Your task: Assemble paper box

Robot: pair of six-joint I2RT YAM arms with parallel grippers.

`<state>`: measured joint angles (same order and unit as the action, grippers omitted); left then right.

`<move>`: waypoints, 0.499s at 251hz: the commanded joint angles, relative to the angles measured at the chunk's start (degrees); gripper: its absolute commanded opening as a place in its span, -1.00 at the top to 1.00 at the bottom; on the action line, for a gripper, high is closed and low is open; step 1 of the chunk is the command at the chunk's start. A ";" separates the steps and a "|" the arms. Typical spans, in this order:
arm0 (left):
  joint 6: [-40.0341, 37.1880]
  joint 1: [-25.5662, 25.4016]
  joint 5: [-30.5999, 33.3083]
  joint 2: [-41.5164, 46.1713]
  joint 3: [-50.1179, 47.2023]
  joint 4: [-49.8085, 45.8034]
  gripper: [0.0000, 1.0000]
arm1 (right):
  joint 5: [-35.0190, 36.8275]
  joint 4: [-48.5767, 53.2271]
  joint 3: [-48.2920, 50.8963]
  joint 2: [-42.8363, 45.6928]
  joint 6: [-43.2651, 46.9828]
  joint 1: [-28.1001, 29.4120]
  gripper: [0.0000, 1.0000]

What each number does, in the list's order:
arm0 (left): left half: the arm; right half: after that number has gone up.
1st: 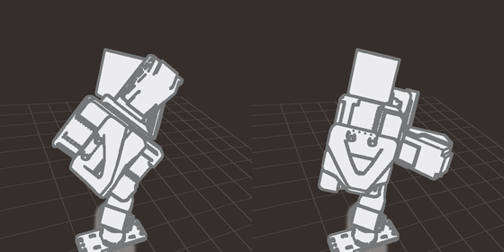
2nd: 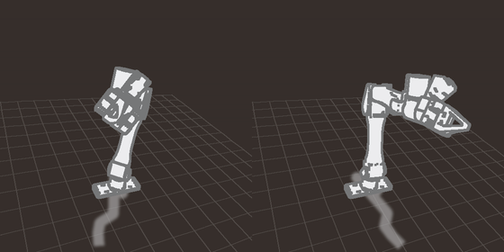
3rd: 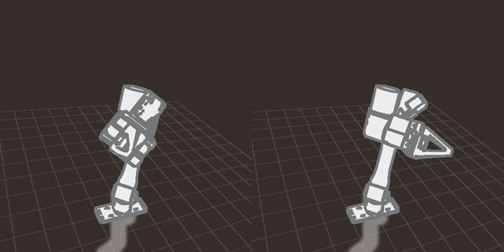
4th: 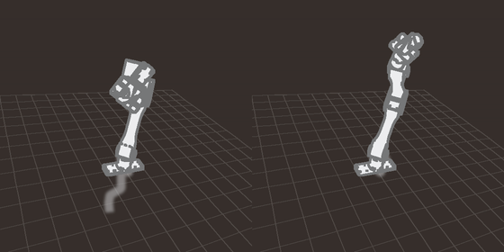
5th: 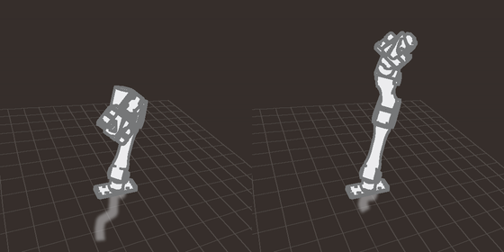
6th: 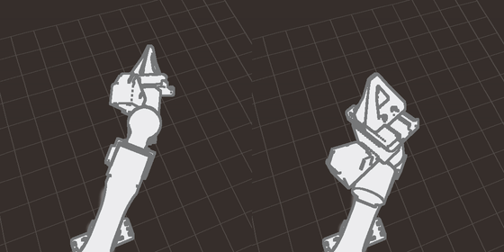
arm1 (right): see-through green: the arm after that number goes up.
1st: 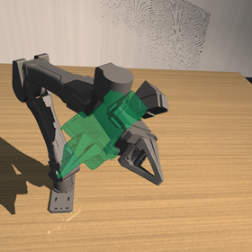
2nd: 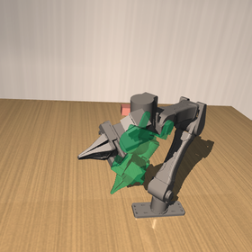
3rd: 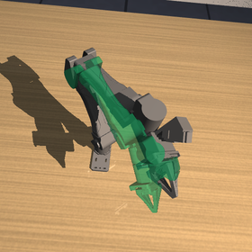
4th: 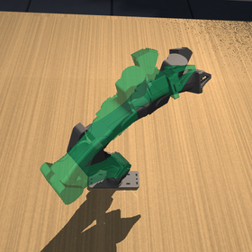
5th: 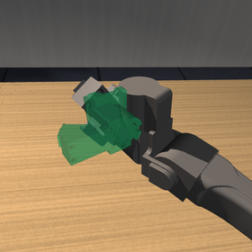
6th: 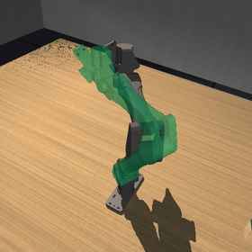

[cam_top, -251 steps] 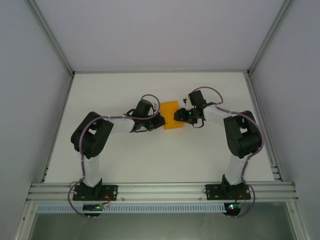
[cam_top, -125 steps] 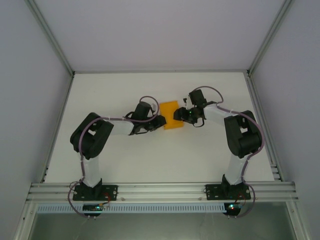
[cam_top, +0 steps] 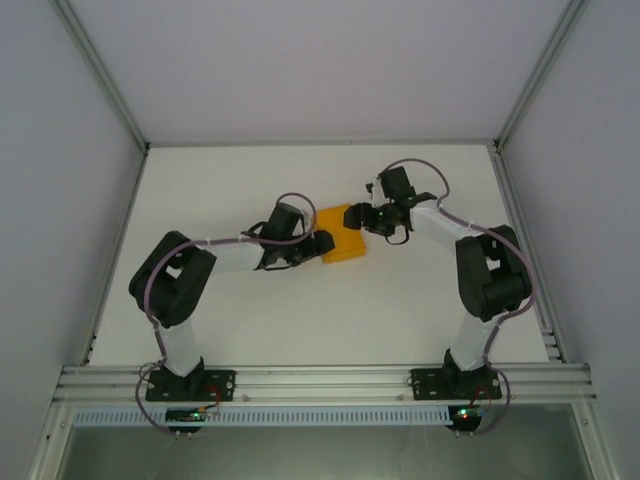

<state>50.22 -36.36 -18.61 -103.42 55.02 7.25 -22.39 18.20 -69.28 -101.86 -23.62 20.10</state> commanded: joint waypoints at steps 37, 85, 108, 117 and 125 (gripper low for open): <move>-10.71 3.51 17.87 19.77 -1.54 -16.42 -0.99 | 13.29 2.94 4.40 13.73 5.66 -2.26 -0.99; -22.45 16.07 41.24 39.37 -11.87 -22.34 -0.99 | 27.11 -5.02 20.23 29.25 10.00 -9.98 -0.98; -27.13 23.09 45.80 44.55 -18.22 -17.78 -0.99 | 28.44 -13.51 29.32 34.89 9.60 -15.17 -0.99; -30.49 24.91 46.34 46.14 -21.64 -12.64 -0.99 | 29.45 -18.06 32.95 36.40 9.21 -16.98 -0.99; -33.45 26.25 46.38 47.23 -25.10 -7.03 -0.98 | 29.91 -22.54 36.03 37.11 8.96 -18.33 -0.99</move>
<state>29.45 -14.28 18.96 -58.37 39.64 -7.01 1.10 8.60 -42.48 -67.37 -15.53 5.96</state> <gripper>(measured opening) 0.995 0.992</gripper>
